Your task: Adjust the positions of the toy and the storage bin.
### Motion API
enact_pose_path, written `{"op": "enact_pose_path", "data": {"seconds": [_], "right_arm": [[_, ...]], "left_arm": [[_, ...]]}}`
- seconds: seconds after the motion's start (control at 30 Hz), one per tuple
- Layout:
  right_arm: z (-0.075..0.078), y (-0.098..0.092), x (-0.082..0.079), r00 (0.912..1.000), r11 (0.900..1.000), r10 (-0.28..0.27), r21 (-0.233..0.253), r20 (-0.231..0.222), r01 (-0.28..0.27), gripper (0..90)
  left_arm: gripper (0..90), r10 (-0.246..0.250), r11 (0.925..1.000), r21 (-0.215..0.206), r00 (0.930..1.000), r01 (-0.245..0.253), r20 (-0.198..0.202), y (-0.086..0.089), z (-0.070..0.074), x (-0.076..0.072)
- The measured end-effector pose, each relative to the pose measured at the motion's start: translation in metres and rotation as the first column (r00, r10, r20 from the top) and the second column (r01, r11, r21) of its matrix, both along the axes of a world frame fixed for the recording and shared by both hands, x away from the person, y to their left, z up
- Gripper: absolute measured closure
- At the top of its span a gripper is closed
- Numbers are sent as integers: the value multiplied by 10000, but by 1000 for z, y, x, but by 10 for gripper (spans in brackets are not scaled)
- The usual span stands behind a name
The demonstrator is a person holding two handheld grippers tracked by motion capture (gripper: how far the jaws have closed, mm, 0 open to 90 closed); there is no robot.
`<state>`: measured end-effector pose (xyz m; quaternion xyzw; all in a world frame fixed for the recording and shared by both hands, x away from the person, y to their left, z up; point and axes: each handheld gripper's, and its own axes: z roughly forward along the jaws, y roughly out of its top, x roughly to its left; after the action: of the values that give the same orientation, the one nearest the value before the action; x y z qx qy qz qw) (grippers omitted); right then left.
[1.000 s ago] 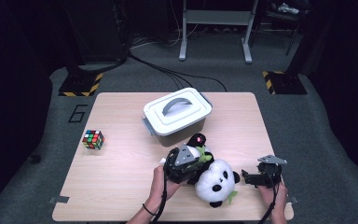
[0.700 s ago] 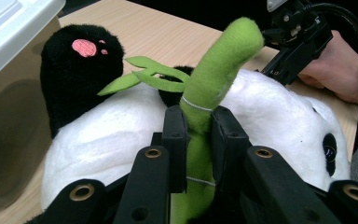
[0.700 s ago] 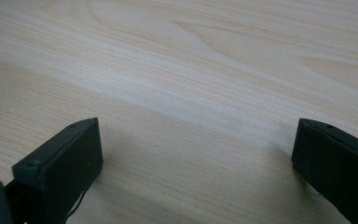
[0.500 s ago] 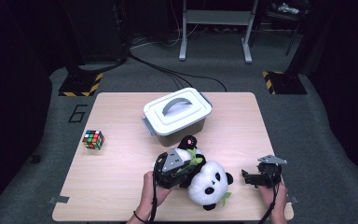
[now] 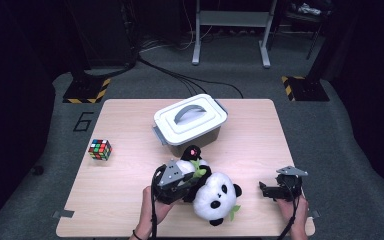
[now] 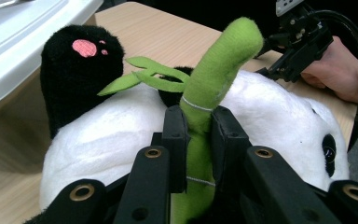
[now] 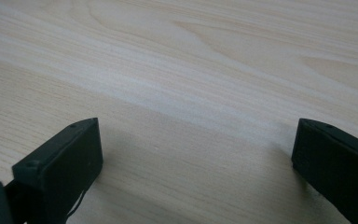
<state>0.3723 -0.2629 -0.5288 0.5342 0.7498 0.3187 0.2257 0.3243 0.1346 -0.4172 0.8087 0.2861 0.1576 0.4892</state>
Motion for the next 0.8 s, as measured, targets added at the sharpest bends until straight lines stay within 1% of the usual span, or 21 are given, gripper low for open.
{"op": "enact_pose_path", "data": {"seconds": [0.07, 0.1, 0.3, 0.47, 0.57, 0.6, 0.7, 0.73, 0.8], "right_arm": [[0, 0, 0, 10000, 10000, -2, 1, -1, 2, 10], [0, 0, 0, 10000, 10000, -2, 2, -1, 2, 10], [0, 0, 0, 10000, 10000, -5, 3, -4, 5, 10], [0, 0, 0, 10000, 10000, 0, 1, -2, 0, 10], [0, 0, 0, 10000, 10000, -4, 2, -3, 4, 10], [0, 0, 0, 10000, 10000, -2, 1, -2, 2, 10], [0, 0, 0, 10000, 10000, -1, 0, -2, 1, 10], [0, 0, 0, 10000, 10000, -2, 0, -1, 2, 10], [0, 0, 0, 10000, 10000, -4, 0, -4, 4, 10]], "left_arm": [[779, 64, 10000, 0, 10000, -64, -61, 6, 1, -2], [779, 130, 9999, -13, 9999, -130, 32, 8, 1, -2], [779, 386, 9993, 3, 9993, -386, 23, 26, 3, -5], [779, 745, 9972, -5, 9972, -745, 1, 43, 1, -4], [779, 811, 9967, -84, 9967, -811, -35, 52, 1, -2], [779, 868, 9961, -154, 9962, -869, -65, 54, 1, -2], [779, 894, 9959, -125, 9959, -896, -126, 59, 1, -1], [779, 861, 9963, -59, 9962, -861, -90, 61, 2, 0], [779, 933, 9956, -121, 9956, -933, -64, 62, 2, 0]]}}
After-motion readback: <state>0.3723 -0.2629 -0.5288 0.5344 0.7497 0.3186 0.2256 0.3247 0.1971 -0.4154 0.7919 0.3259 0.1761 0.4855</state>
